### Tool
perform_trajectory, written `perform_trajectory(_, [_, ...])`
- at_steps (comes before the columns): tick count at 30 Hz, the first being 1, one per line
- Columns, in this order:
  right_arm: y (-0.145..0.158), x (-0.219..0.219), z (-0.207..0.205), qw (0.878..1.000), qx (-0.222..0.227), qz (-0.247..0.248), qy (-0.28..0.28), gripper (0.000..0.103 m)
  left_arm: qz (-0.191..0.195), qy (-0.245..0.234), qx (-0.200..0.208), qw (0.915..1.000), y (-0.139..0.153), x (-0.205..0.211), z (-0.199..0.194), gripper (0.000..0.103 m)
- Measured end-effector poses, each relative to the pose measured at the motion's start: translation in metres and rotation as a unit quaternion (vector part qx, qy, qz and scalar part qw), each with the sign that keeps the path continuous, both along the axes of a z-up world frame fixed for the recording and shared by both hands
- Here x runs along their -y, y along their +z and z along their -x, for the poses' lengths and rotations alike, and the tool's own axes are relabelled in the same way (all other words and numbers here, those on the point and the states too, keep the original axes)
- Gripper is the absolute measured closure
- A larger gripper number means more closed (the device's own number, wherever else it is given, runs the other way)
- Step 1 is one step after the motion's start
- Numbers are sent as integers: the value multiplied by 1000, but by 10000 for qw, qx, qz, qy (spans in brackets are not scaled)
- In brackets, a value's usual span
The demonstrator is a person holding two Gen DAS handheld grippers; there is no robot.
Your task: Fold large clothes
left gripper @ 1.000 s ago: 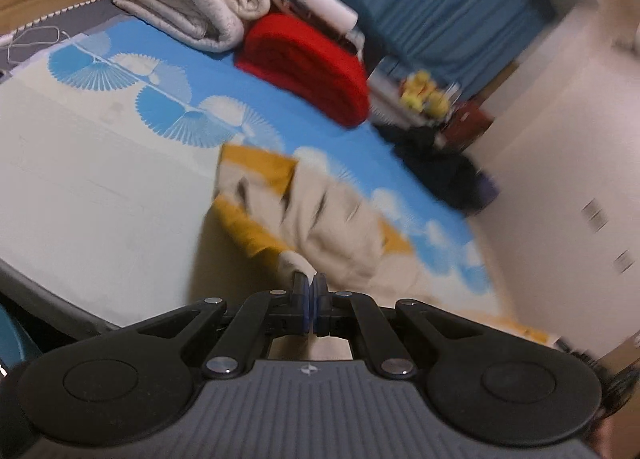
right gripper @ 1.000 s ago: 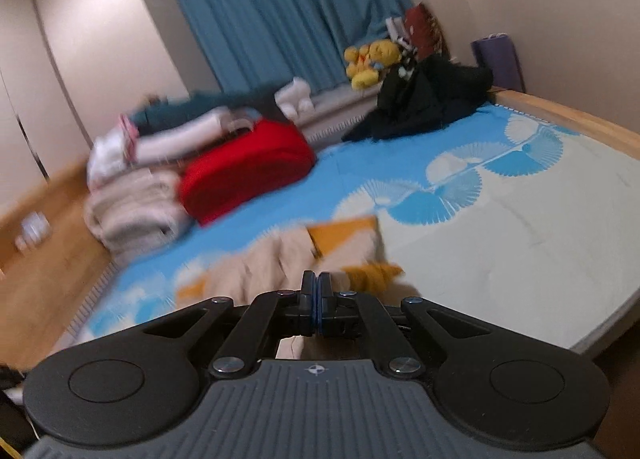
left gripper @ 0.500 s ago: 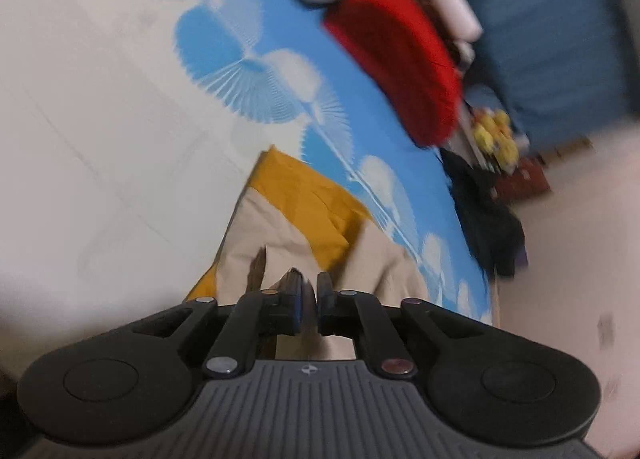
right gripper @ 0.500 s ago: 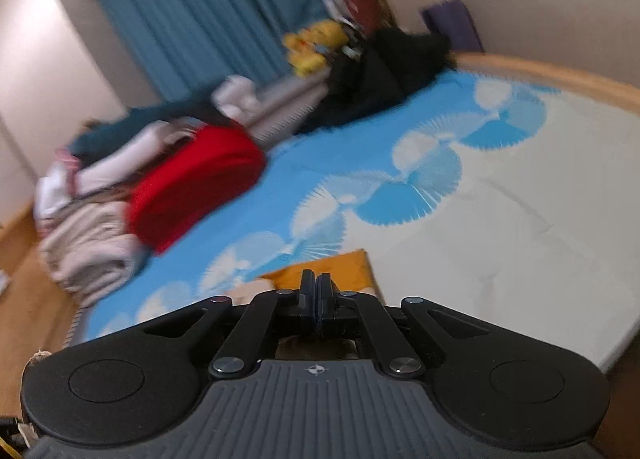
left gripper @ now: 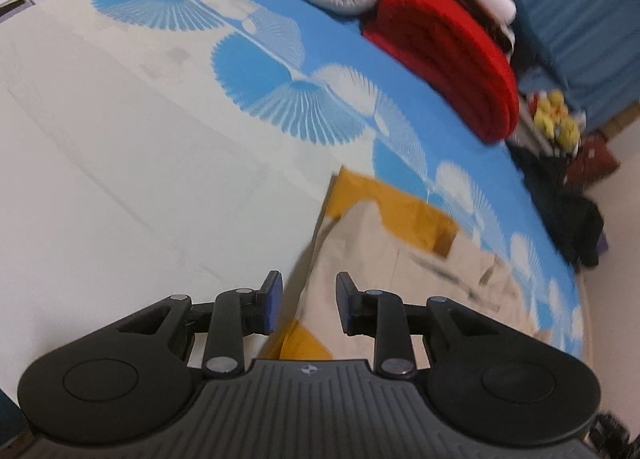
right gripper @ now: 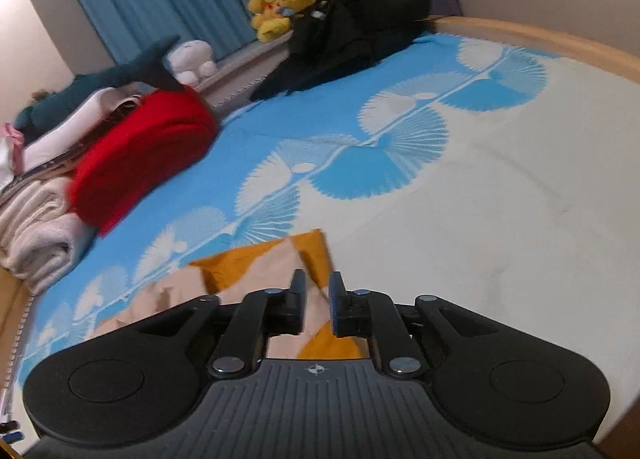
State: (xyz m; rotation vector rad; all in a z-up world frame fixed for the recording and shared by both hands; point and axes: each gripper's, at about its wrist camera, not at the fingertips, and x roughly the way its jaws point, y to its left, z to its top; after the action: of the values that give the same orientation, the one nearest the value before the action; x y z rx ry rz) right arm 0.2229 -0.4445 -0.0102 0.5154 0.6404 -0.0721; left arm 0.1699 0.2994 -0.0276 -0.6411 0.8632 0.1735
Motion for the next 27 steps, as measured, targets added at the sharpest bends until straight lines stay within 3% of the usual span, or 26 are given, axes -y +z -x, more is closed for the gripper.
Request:
perform_trajectory(2, [-8, -4, -6, 9997, -135, 192, 96, 78, -153, -162, -161, 9996, -10, 8, -6, 72])
perform_trajectory(7, [-26, -12, -20, 9983, -320, 372, 321, 76, -412, -350, -331, 9980, -22, 24, -25, 68])
perform_trajectory(11, [-40, -16, -30, 9962, -590, 320, 549, 61, -445, -303, -571, 9969, -33, 31, -41, 48])
perform_trajectory(15, [-54, -23, -43, 9933, -968, 150, 620, 57, -421, -228, -673, 9966, -39, 33, -50, 47])
perform_trajectory(21, [-74, -40, -60, 9850, -1394, 386, 940, 55, -297, -210, -851, 9957, -48, 34, -56, 47])
perform_trajectory(22, [-76, -42, -61, 9840, -1411, 439, 999, 56, -294, -264, -853, 9956, -48, 35, -56, 49])
perform_trajectory(23, [-77, -43, -61, 9832, -1414, 517, 1029, 64, -293, -364, -851, 9953, -48, 36, -57, 55])
perform_trajectory(24, [-77, -45, -62, 9829, -1395, 609, 1034, 73, -316, -471, -787, 9953, -46, 39, -57, 76])
perform_trajectory(25, [-75, -46, -61, 9828, -1365, 701, 1023, 96, -419, -575, -720, 9949, -42, 41, -57, 87])
perform_trajectory(26, [-70, -46, -59, 9834, -1285, 806, 999, 102, -545, -626, -646, 9945, -39, 44, -56, 97])
perform_trajectory(27, [-64, -46, -57, 9848, -1141, 857, 993, 103, -649, -677, -523, 9942, -34, 46, -55, 99])
